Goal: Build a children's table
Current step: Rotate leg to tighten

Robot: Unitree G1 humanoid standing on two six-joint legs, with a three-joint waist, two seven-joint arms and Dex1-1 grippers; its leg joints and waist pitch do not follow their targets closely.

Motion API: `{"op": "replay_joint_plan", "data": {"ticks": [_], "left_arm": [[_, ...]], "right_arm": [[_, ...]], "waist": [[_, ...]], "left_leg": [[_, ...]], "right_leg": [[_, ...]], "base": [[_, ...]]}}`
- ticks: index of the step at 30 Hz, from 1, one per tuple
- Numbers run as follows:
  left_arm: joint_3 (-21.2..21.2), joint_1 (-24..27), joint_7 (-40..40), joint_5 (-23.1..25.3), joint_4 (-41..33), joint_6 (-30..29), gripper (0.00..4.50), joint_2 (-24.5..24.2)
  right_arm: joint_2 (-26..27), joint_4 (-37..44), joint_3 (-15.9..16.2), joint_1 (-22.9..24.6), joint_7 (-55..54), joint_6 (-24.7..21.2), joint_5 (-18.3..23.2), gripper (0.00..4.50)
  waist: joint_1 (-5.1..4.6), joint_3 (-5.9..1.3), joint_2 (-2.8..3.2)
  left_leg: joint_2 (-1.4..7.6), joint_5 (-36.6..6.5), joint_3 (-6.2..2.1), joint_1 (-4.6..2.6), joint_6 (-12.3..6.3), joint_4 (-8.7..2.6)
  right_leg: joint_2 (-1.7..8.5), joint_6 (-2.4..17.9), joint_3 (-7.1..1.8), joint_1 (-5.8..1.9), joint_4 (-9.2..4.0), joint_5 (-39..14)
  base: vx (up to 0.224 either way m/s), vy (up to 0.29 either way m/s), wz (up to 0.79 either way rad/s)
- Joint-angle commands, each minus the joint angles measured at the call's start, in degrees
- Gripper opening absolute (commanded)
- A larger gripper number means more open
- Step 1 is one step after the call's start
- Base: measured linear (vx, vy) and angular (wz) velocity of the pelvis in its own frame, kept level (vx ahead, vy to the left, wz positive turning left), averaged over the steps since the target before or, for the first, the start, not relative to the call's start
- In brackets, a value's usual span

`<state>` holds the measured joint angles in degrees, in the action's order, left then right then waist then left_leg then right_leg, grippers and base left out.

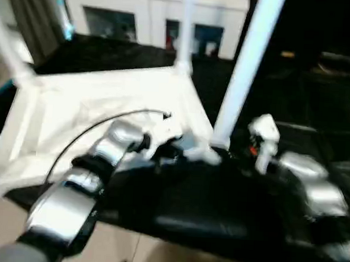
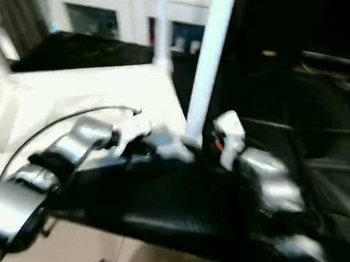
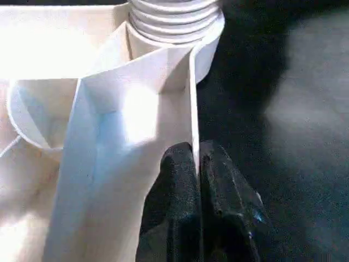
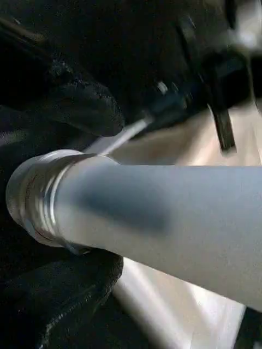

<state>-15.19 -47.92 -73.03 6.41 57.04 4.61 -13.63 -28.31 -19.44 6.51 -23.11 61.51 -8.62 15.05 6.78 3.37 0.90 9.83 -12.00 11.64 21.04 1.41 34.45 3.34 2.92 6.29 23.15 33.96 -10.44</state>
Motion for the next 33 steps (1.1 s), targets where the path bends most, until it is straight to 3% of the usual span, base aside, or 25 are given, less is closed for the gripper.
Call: {"op": "replay_joint_plan", "data": {"ticks": [1, 6, 12, 19, 25, 30, 33], "left_arm": [[0.6, -0.8, -3.2, -4.2, -3.3, 2.5, 0.00, 1.9], [1.3, -0.2, -4.2, -4.4, -4.2, 3.1, 0.00, 2.0], [1.2, 0.3, -3.7, -3.8, -4.7, 3.1, 0.00, 2.1], [2.7, 0.8, -2.0, -4.7, -4.5, 4.3, 0.00, 2.7], [2.6, 1.9, -1.5, -4.7, -5.1, 4.5, 0.00, 2.6], [2.5, 2.2, -1.3, -4.6, -5.2, 4.5, 0.00, 2.5], [2.4, 2.3, -1.0, -4.4, -5.3, 4.5, 0.00, 2.5]], "right_arm": [[0.0, 2.4, 2.0, 0.5, 2.7, -1.1, 0.1, 3.60], [-0.6, 2.7, 3.2, 1.6, 3.9, -0.4, -1.2, 3.60], [-0.2, 3.4, 4.4, 2.3, 3.5, -0.1, -2.2, 3.60], [-0.1, 2.2, 5.1, 2.2, 3.0, 1.5, -4.0, 3.60], [0.8, 0.8, 5.2, 1.8, 2.2, 2.3, -5.0, 3.10], [1.2, 0.3, 5.2, 1.9, 2.1, 2.6, -5.3, 2.67], [1.3, 0.2, 5.2, 2.3, 2.0, 2.9, -5.6, 2.59]], "waist": [[0.10, -3.89, -0.53], [0.51, -4.10, -0.58], [1.02, -4.45, -0.68], [1.07, -4.49, -0.76], [1.01, -4.51, -1.05], [1.03, -4.53, -0.94], [1.06, -4.59, -1.01]], "left_leg": [[4.88, -5.8, -1.99, -0.98, -6.71, -3.66], [4.77, -4.7, -2.10, -0.80, -5.76, -3.64], [4.67, -1.8, -2.08, -0.63, -7.14, -3.27], [4.54, -2.3, -2.07, -0.59, -6.85, -3.22], [4.45, -1.7, -2.03, -0.49, -7.25, -3.13], [4.53, -1.3, -2.07, -0.52, -7.61, -3.09], [4.46, -1.0, -2.03, -0.48, -7.76, -3.02]], "right_leg": [[6.91, 9.6, -4.27, -3.25, -4.34, -11.7], [6.99, 9.3, -4.12, -3.40, -4.08, -11.4], [6.93, 9.9, -4.11, -3.49, -3.22, -5.9], [6.87, 9.2, -4.03, -3.60, -3.42, -7.8], [6.80, 9.1, -3.99, -3.61, -3.32, -7.6], [6.76, 8.9, -3.96, -3.56, -3.18, -7.5], [6.80, 8.9, -3.99, -3.62, -3.10, -7.2]], "base": [[0.000, 0.000, 0.00], [0.000, 0.000, 0.00], [0.000, 0.000, 0.00], [0.000, 0.000, 0.00], [0.000, 0.000, 0.00], [0.000, 0.000, 0.00], [0.000, 0.000, 0.00]]}}
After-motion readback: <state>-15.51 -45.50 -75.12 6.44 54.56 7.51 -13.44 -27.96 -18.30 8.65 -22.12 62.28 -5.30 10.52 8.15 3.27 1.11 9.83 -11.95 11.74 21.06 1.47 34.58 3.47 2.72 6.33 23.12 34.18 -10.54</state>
